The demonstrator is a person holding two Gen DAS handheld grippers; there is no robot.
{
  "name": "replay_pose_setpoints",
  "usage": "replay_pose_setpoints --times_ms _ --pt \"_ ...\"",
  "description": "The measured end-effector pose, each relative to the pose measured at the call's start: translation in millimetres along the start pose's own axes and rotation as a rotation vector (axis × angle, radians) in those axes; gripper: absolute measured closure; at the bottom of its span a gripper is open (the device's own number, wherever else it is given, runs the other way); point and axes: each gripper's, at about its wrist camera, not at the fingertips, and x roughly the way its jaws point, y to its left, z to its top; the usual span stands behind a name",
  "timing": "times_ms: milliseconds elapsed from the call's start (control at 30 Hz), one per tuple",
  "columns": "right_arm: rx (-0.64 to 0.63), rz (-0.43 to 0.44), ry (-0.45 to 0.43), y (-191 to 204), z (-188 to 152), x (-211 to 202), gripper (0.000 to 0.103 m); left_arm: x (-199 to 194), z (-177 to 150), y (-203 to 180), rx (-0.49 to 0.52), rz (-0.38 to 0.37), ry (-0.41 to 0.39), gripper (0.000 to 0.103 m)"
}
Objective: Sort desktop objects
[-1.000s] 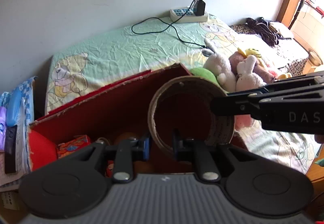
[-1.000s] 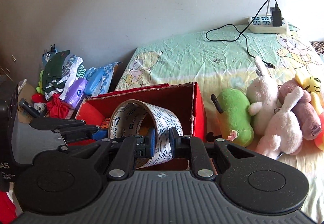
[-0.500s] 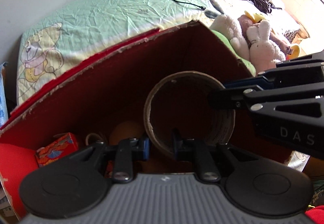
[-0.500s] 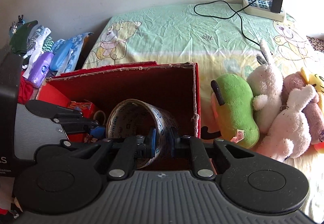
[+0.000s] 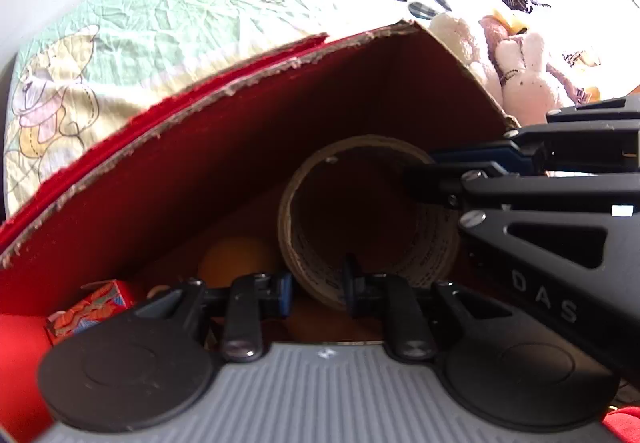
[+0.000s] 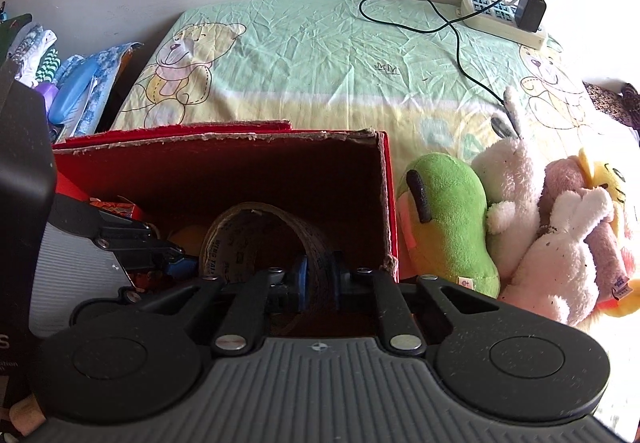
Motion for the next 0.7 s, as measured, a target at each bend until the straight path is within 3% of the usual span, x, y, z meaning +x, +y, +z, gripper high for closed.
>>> replay_pose_setpoints --times_ms 133,433,600,700 --pt "0.007 0.010 0.001 2 5 1 0.086 6 0 3 -0.005 -0.030 0.019 0.086" --pt "0.059 0.068 -0.047 -7 10 -7 0.086 11 1 -1 0.010 -0.024 0.012 0.085" --pt "0.089 0.107 -0.081 -13 10 -16 0.086 10 2 -2 0.011 0.026 -0.019 0.085" --pt "0.110 0.131 -0.098 -17 7 -20 0.086 14 4 -3 0.007 0.075 -0.023 0.078"
